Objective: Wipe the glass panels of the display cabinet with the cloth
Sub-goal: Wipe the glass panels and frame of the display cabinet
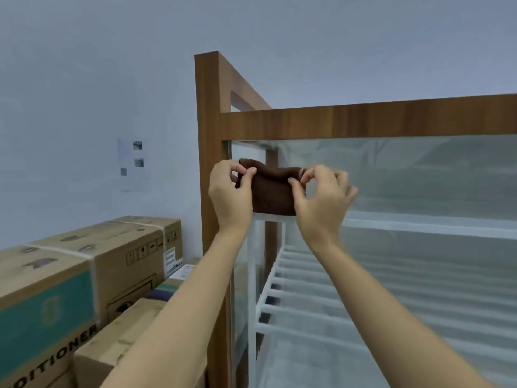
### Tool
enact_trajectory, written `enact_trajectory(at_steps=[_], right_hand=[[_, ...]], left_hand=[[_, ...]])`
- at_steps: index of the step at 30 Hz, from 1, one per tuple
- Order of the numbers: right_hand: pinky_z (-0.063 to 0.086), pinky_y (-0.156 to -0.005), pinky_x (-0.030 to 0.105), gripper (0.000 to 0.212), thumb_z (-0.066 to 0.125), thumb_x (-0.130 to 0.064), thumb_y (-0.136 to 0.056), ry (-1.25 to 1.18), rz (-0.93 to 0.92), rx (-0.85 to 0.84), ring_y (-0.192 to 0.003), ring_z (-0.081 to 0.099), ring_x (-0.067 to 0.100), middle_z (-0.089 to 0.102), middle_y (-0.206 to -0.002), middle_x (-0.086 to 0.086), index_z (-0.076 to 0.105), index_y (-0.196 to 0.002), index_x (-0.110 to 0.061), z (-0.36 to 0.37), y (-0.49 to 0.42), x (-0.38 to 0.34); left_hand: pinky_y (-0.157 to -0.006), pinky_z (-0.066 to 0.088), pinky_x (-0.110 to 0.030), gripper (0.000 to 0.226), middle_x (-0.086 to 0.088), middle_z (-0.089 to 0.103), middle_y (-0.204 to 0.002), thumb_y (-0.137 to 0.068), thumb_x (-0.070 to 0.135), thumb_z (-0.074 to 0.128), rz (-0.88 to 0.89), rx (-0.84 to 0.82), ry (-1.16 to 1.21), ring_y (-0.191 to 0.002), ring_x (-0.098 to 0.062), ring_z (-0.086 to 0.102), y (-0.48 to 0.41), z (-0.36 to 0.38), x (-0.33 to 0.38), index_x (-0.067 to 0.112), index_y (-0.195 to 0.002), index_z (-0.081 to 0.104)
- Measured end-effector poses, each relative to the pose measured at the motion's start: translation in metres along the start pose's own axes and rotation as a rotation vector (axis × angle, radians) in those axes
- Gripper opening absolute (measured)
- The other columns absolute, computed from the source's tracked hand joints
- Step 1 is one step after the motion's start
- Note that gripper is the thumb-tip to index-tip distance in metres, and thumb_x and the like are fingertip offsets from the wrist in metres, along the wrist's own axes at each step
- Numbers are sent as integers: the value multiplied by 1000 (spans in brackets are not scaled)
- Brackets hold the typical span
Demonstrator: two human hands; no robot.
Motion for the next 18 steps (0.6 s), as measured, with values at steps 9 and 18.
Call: enact_trajectory(at_steps=[9, 18], right_hand=[[27, -94, 39, 12, 70, -33, -91, 200, -144, 104, -110, 52, 19, 67, -112, -1, 71, -90, -21, -1, 13, 1], [0, -117, 64, 64, 32, -56, -103, 645, -328, -136, -154, 18, 24, 23, -166, 4, 30, -157, -21, -33, 0, 66]], left_hand=[[-122, 21, -34, 63, -18, 34, -158, -105, 44, 39, 193, -171, -191, -146, -27, 29, 67, 44, 7, 1, -151, 37], [-126, 0, -46, 75, -14, -1, -167, -104, 54, 30, 205, -271, -370, -155, -30, -3, 67, 67, -4, 11, -160, 7]])
Point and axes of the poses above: each hand's wrist, its own y-axis away from the middle knuckle, its own z-axis out of the palm, x = y × z, the point moved 10 cm from there along -y, towards the middle knuckle
